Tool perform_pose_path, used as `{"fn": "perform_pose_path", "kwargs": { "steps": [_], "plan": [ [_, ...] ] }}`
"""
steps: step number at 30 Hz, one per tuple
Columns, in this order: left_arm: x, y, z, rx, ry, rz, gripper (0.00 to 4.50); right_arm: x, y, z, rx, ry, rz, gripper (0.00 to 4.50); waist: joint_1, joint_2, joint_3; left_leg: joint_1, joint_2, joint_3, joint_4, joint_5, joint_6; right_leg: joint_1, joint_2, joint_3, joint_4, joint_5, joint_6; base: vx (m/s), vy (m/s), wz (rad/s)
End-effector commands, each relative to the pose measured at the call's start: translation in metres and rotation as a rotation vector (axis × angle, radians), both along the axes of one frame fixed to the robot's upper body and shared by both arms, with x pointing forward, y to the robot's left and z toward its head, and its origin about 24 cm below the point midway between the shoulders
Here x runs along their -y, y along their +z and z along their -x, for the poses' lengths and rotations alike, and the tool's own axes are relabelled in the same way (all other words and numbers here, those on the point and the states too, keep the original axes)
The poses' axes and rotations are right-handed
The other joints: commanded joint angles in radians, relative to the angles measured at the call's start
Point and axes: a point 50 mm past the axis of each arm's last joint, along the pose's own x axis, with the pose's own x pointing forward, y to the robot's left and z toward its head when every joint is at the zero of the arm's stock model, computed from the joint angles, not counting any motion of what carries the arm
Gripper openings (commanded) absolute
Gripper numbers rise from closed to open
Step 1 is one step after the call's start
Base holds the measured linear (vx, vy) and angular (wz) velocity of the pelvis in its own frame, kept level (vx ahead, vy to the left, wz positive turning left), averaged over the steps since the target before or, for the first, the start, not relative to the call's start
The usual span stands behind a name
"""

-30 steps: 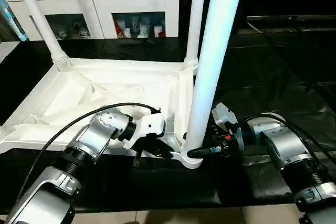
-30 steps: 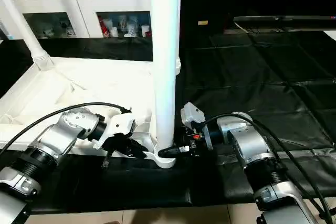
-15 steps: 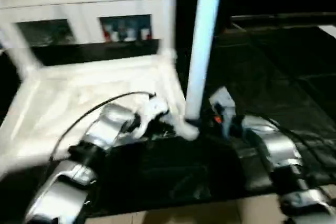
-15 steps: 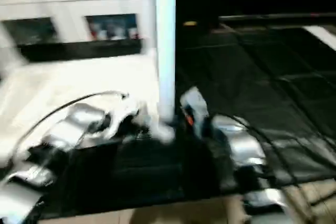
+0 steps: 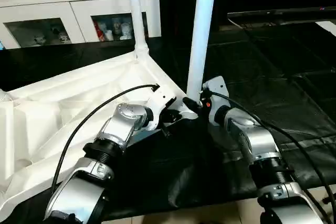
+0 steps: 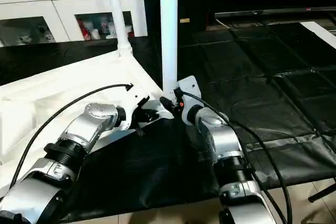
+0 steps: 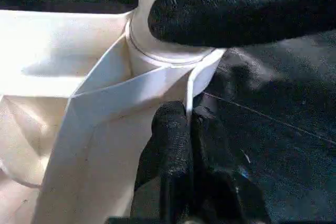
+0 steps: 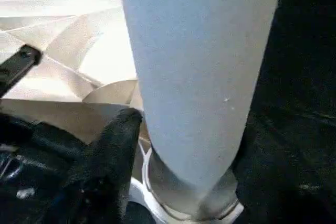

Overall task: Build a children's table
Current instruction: Rotate leg to tighten

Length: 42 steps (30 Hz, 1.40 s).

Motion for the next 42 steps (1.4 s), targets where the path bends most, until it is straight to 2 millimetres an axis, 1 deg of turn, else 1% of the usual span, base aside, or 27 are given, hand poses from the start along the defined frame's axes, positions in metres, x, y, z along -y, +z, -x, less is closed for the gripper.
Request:
{"fn": "perform_pose_path", "kwargs": {
  "steps": [1, 2, 3, 4, 5, 7, 9, 11, 12, 14, 15, 17, 18, 19, 20, 22, 23, 24, 25, 26, 28, 30, 32, 35, 38, 39, 42],
  "plan": [
    [0.017, 0.013, 0.001, 0.066, -0.076, 0.053, 0.0, -0.037, -0.001, 0.016, -0.029, 0.242, -0.073, 3.1, 0.007, -0.006, -0.07, -0.008, 0.01, 0.001, -0.063, -0.114, 0.09, 0.07, -0.046, 0.042, -0.064, -0.171, -0.236, 0.0, 0.0, 0.0],
    [0.014, 0.013, 0.001, 0.069, -0.081, 0.047, 0.0, -0.033, -0.002, 0.016, -0.031, 0.244, -0.067, 3.15, 0.007, -0.007, -0.069, -0.008, 0.009, 0.0, -0.063, -0.121, 0.09, 0.071, -0.046, 0.042, -0.064, -0.172, -0.237, 0.0, 0.0, 0.0],
    [0.012, 0.013, 0.003, 0.07, -0.102, 0.044, 0.0, -0.028, -0.002, 0.017, -0.03, 0.257, -0.065, 3.15, 0.008, -0.004, -0.069, -0.006, 0.01, 0.001, -0.063, -0.13, 0.089, 0.07, -0.047, 0.043, -0.066, -0.181, -0.237, 0.0, 0.0, 0.0],
    [0.01, 0.012, 0.003, 0.071, -0.118, 0.043, 0.0, -0.025, -0.001, 0.017, -0.029, 0.267, -0.065, 3.18, 0.009, -0.005, -0.068, -0.007, 0.01, 0.001, -0.064, -0.134, 0.089, 0.071, -0.047, 0.043, -0.066, -0.184, -0.236, 0.0, 0.0, 0.0],
    [0.01, 0.012, 0.003, 0.071, -0.118, 0.043, 0.0, -0.025, -0.001, 0.017, -0.029, 0.267, -0.065, 3.38, 0.009, -0.006, -0.069, -0.008, 0.01, 0.0, -0.064, -0.137, 0.087, 0.072, -0.047, 0.043, -0.066, -0.188, -0.235, 0.0, 0.0, 0.0],
    [-0.002, 0.01, 0.009, 0.061, -0.192, 0.019, 0.0, -0.004, 0.003, 0.02, -0.017, 0.341, -0.056, 3.59, 0.011, -0.006, -0.069, -0.006, 0.011, 0.0, -0.064, -0.14, 0.086, 0.072, -0.047, 0.042, -0.066, -0.191, -0.236, 0.0, 0.0, 0.0],
    [-0.008, 0.01, 0.011, 0.059, -0.246, 0.004, 0.0, 0.008, 0.005, 0.022, -0.008, 0.398, -0.032, 3.71, 0.018, -0.006, -0.069, -0.006, 0.014, 0.001, -0.063, -0.14, 0.098, 0.069, -0.047, 0.044, -0.063, -0.175, -0.243, 0.0, 0.0, 0.0],
    [-0.012, 0.01, 0.014, 0.055, -0.293, -0.007, 0.0, 0.017, 0.005, 0.026, -0.011, 0.457, -0.024, 3.95, 0.02, -0.008, -0.067, -0.006, 0.014, 0.003, -0.062, -0.145, 0.098, 0.068, -0.047, 0.044, -0.065, -0.184, -0.243, 0.0, 0.0, 0.0],
    [-0.013, 0.01, 0.014, 0.06, -0.311, -0.014, 0.0, 0.021, 0.005, 0.027, -0.014, 0.472, -0.021, 3.95, 0.025, -0.007, -0.067, -0.004, 0.015, 0.003, -0.062, -0.15, 0.096, 0.068, -0.048, 0.044, -0.067, -0.201, -0.241, 0.0, 0.0, 0.0],
    [-0.017, 0.01, 0.016, 0.062, -0.359, -0.018, 0.0, 0.03, 0.005, 0.028, -0.018, 0.503, -0.009, 4.07, 0.029, -0.009, -0.067, -0.005, 0.016, 0.003, -0.063, -0.151, 0.094, 0.067, -0.049, 0.044, -0.066, -0.213, -0.236, 0.0, 0.0, 0.0],
    [-0.02, 0.01, 0.02, 0.046, -0.415, -0.016, 0.0, 0.037, 0.006, 0.03, -0.024, 0.541, 0.001, 4.14, 0.033, -0.007, -0.068, -0.002, 0.017, 0.003, -0.063, -0.151, 0.093, 0.066, -0.048, 0.043, -0.065, -0.216, -0.235, 0.0, 0.0, 0.0],
    [-0.022, 0.01, 0.021, 0.046, -0.438, -0.025, 0.0, 0.039, 0.006, 0.03, -0.026, 0.55, 0.002, 4.38, 0.036, -0.009, -0.067, -0.003, 0.018, 0.004, -0.063, -0.148, 0.093, 0.064, -0.047, 0.044, -0.064, -0.21, -0.237, 0.0, 0.0, 0.0],
    [-0.026, 0.009, 0.026, 0.026, -0.513, -0.038, 0.0, 0.047, 0.01, 0.031, -0.023, 0.605, 0.02, 4.46, 0.042, -0.007, -0.069, -0.001, 0.02, 0.004, -0.062, -0.14, 0.092, 0.063, -0.048, 0.045, -0.061, -0.195, -0.243, 0.0, 0.0, 0.0],
    [-0.027, 0.008, 0.028, 0.018, -0.54, -0.046, 0.0, 0.049, 0.011, 0.032, -0.026, 0.627, 0.026, 4.49, 0.047, -0.008, -0.07, 0.0, 0.022, 0.004, -0.063, -0.143, 0.092, 0.063, -0.05, 0.045, -0.06, -0.193, -0.247, 0.0, 0.0, 0.0],
    [-0.028, 0.008, 0.029, 0.015, -0.548, -0.048, 0.0, 0.05, 0.012, 0.032, -0.027, 0.634, 0.029, 4.49, 0.049, -0.008, -0.07, 0.001, 0.022, 0.004, -0.063, -0.142, 0.092, 0.063, -0.049, 0.046, -0.058, -0.187, -0.249, 0.0, 0.0, 0.0],
    [-0.029, 0.008, 0.032, 0.002, -0.602, -0.06, 0.0, 0.058, 0.015, 0.034, -0.045, 0.698, 0.044, 4.49, 0.053, -0.014, -0.07, 0.0, 0.021, 0.006, -0.062, -0.136, 0.098, 0.063, -0.047, 0.046, -0.057, -0.173, -0.253, 0.0, 0.0, 0.0],
    [-0.029, 0.008, 0.032, 0.001, -0.608, -0.061, 0.0, 0.059, 0.016, 0.034, -0.048, 0.706, 0.044, 4.49, 0.059, -0.011, -0.069, 0.001, 0.022, 0.006, -0.062, -0.139, 0.099, 0.062, -0.048, 0.047, -0.057, -0.182, -0.252, 0.0, 0.0, 0.0],
    [-0.029, 0.008, 0.034, -0.004, -0.639, -0.063, 0.0, 0.061, 0.018, 0.034, -0.057, 0.736, 0.038, 4.49, 0.064, -0.014, -0.068, 0.001, 0.022, 0.007, -0.062, -0.142, 0.097, 0.062, -0.05, 0.047, -0.057, -0.192, -0.25, 0.0, 0.0, 0.0],
    [-0.029, 0.008, 0.034, -0.004, -0.639, -0.063, 0.0, 0.061, 0.018, 0.034, -0.057, 0.736, 0.038, 4.49, 0.065, -0.014, -0.069, 0.001, 0.021, 0.006, -0.062, -0.142, 0.097, 0.063, -0.05, 0.046, -0.057, -0.197, -0.25, 0.0, 0.0, 0.0],
    [-0.029, 0.007, 0.035, -0.008, -0.659, -0.065, 0.0, 0.061, 0.02, 0.035, -0.057, 0.763, 0.038, 4.49, 0.064, -0.017, -0.068, -0.001, 0.021, 0.006, -0.062, -0.146, 0.094, 0.063, -0.05, 0.045, -0.059, -0.215, -0.244, 0.0, 0.0, 0.0],
    [-0.028, 0.007, 0.038, -0.011, -0.702, -0.064, 0.0, 0.06, 0.022, 0.036, -0.06, 0.831, 0.046, 4.49, 0.067, -0.019, -0.068, 0.0, 0.022, 0.006, -0.062, -0.14, 0.092, 0.062, -0.051, 0.046, -0.059, -0.224, -0.237, 0.0, 0.0, 0.0],
    [-0.027, 0.007, 0.039, -0.01, -0.709, -0.064, 0.0, 0.058, 0.022, 0.036, -0.065, 0.847, 0.042, 4.15, 0.068, -0.019, -0.069, -0.001, 0.023, 0.005, -0.061, -0.127, 0.095, 0.062, -0.05, 0.046, -0.056, -0.214, -0.24, 0.0, 0.0, 0.0],
    [-0.025, 0.007, 0.04, -0.008, -0.726, -0.065, 0.0, 0.054, 0.021, 0.036, -0.078, 0.883, 0.037, 4.15, 0.069, -0.021, -0.07, -0.001, 0.023, 0.005, -0.061, -0.124, 0.096, 0.061, -0.051, 0.046, -0.056, -0.208, -0.244, 0.0, 0.0, 0.0],
    [-0.024, 0.006, 0.042, -0.007, -0.752, -0.069, 0.0, 0.05, 0.018, 0.035, -0.093, 0.911, 0.04, 3.75, 0.068, -0.021, -0.069, -0.002, 0.022, 0.005, -0.062, -0.13, 0.094, 0.062, -0.051, 0.045, -0.058, -0.229, -0.238, 0.0, 0.0, 0.0],
    [-0.024, 0.006, 0.043, -0.008, -0.763, -0.072, 0.0, 0.049, 0.015, 0.034, -0.097, 0.918, 0.047, 3.56, 0.069, -0.02, -0.07, -0.002, 0.023, 0.005, -0.061, -0.12, 0.091, 0.061, -0.051, 0.046, -0.056, -0.217, -0.24, 0.0, 0.0, 0.0],
    [-0.024, 0.007, 0.043, -0.008, -0.766, -0.073, 0.0, 0.048, 0.015, 0.034, -0.097, 0.923, 0.049, 3.31, 0.069, -0.021, -0.071, -0.001, 0.023, 0.006, -0.061, -0.119, 0.09, 0.061, -0.051, 0.046, -0.055, -0.213, -0.241, 0.0, 0.0, 0.0],
    [-0.024, 0.007, 0.043, -0.007, -0.771, -0.076, 0.0, 0.045, 0.014, 0.033, -0.098, 0.932, 0.051, 3.21, 0.069, -0.021, -0.07, -0.002, 0.022, 0.005, -0.061, -0.121, 0.091, 0.062, -0.05, 0.045, -0.056, -0.217, -0.238, 0.0, 0.0, 0.0]
  ]
}}
